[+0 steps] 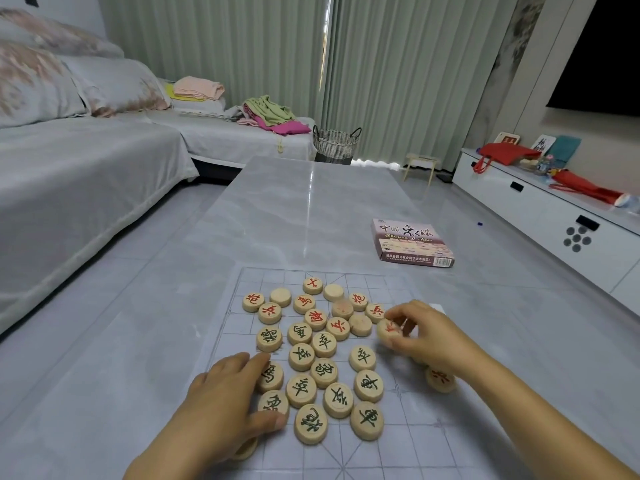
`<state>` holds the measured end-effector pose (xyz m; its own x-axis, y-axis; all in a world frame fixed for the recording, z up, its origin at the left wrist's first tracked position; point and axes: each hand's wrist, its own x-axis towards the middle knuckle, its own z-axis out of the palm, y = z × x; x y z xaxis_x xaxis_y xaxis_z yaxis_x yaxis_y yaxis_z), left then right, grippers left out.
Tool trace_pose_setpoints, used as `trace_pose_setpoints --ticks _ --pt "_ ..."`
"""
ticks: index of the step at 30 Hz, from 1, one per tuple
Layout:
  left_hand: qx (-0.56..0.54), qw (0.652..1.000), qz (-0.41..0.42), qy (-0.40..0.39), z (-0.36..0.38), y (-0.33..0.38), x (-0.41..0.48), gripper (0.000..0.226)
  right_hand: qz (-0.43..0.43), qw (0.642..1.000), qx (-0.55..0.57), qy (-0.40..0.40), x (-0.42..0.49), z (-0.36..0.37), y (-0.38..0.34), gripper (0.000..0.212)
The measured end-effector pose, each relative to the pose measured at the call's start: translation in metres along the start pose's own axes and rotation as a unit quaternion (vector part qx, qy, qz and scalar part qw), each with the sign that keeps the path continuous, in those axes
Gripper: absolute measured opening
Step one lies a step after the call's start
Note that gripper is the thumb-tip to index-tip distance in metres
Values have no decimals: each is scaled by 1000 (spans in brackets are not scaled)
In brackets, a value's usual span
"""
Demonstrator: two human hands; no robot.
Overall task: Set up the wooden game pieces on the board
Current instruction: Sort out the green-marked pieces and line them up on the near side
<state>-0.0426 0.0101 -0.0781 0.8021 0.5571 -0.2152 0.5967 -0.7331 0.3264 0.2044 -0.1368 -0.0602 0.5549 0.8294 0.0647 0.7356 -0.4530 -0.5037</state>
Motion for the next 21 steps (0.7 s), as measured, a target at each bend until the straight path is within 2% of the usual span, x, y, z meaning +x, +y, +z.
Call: trace_pose_setpoints --ticks 4,8,11,12,16,19,21 --pt "12 1000 -4 -3 1 5 -1 86 -64 993 -94 -18 -26 17 9 37" --pt "5 1000 -12 2 3 6 -2 88 -28 999 -27 -18 -17 16 9 36" --pt "7 1000 -9 9 1 6 -2 88 -22 999 6 32 3 16 0 27" --pt "6 1000 -8 9 1 6 -1 88 -27 999 -10 34 10 18 -4 29" --pt "2 1000 -3 9 0 4 -1 86 -44 991 -119 -50 34 28 -17 48" --pt "5 1000 -1 6 0 3 -2 85 -62 980 -184 -42 39 27 -24 36" --pt "9 1000 -1 6 0 4 -1 84 -64 984 -163 -41 38 23 -23 32"
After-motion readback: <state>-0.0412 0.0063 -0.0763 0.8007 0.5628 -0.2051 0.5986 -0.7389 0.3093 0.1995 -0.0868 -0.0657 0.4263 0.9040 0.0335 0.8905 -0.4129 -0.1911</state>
